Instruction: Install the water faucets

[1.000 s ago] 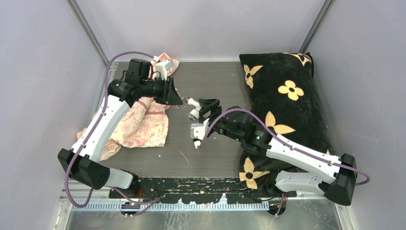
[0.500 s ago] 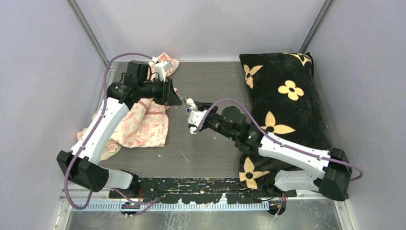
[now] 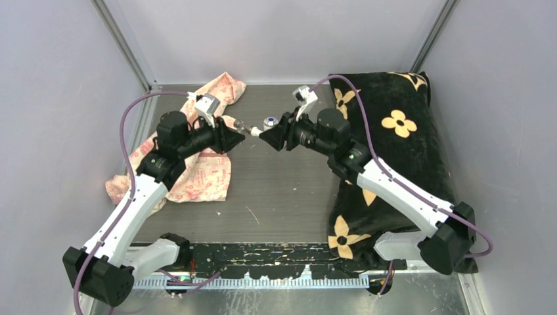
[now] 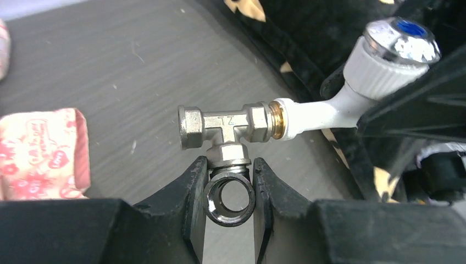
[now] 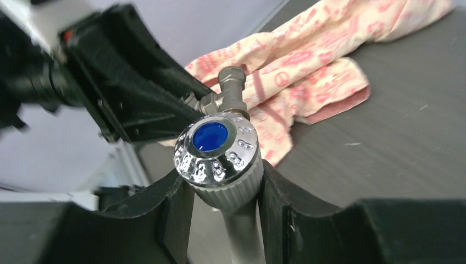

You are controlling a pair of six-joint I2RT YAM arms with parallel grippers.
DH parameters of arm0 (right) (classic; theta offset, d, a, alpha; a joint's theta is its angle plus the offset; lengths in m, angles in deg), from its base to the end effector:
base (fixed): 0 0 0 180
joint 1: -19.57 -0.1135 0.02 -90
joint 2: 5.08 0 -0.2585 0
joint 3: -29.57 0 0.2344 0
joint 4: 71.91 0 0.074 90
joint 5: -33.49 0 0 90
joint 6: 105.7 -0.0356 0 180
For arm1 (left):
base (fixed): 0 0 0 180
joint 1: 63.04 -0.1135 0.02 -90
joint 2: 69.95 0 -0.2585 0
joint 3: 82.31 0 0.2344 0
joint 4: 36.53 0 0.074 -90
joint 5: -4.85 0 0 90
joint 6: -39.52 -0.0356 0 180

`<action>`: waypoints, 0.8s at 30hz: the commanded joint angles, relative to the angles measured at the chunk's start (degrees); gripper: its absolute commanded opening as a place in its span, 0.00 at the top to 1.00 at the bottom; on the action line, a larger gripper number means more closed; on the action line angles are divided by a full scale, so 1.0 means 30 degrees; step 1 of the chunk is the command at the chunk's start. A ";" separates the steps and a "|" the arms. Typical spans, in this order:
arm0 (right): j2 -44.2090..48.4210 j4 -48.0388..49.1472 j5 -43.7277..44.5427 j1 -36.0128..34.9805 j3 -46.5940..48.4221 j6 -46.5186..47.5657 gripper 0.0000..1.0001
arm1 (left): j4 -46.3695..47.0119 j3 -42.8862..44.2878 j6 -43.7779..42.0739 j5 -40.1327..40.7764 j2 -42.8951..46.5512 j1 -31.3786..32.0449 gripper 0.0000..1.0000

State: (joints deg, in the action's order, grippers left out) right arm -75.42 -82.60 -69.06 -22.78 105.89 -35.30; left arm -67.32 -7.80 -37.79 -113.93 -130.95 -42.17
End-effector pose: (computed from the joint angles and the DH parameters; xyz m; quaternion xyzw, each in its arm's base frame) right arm 0.1977 0.1907 0.3724 -0.2168 0.7022 0.4155 0.5360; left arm 0.2023 -0.0955 0.3631 0.2026 0.7675 -0.3574 0.4920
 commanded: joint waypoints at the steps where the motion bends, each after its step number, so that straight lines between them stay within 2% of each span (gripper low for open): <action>1: -0.1355 -0.0413 -0.2294 0.1256 0.2549 -0.8707 0.99 | 0.6518 -0.2543 -0.1094 0.0642 0.1767 0.0055 1.00; 5: -0.2822 0.1705 -0.4457 0.1795 0.2621 -1.4377 0.99 | 1.0606 -0.5269 -0.1109 0.2238 0.2767 0.0260 1.00; 8: -0.3824 0.4287 -0.5418 0.2115 0.2137 -1.8280 0.99 | 1.1865 -0.6203 -0.1281 0.2862 0.2938 0.0415 1.00; 10: -0.4384 0.4848 -0.5910 0.2235 0.2217 -1.9145 0.99 | 1.2429 -0.6551 -0.1731 0.2978 0.3047 0.0561 1.00; 12: -0.4960 0.2840 -0.6335 0.2341 0.2997 -1.8343 0.99 | 1.2414 -0.6663 -0.2535 0.3376 0.3198 0.0815 1.00; 14: -0.5540 0.1801 -0.6954 0.2462 0.3445 -1.7997 0.93 | 1.2306 -0.6709 -0.3233 0.4165 0.3347 0.1042 1.00; 15: -0.5707 0.2320 -0.7336 0.2515 0.3274 -1.8441 0.85 | 1.2168 -0.6662 -0.3464 0.4555 0.3372 0.1117 1.00; 18: -0.6019 0.4099 -0.8393 0.2720 0.2851 -1.9464 0.43 | 1.1605 -0.6408 -0.3910 0.5750 0.3429 0.1160 1.00; 19: -0.5987 0.4032 -0.8549 0.2796 0.2952 -1.9280 0.33 | 1.0868 -0.6116 -0.4109 0.6083 0.3405 0.1161 1.00; 21: -0.5632 0.2323 -0.8339 0.2964 0.3337 -1.7829 0.18 | 0.9498 -0.5398 -0.4602 0.6625 0.3260 0.1161 1.00; 24: -0.4710 -0.1513 -0.7344 0.3189 0.3891 -1.4661 0.04 | 0.8645 -0.4960 -0.4797 0.6554 0.3183 0.1161 1.00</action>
State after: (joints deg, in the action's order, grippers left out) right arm -94.13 -79.71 -90.61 -13.75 112.63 -87.56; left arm -42.10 -27.15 -48.30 -95.92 -122.12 -38.85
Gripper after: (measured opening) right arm 0.900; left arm 0.299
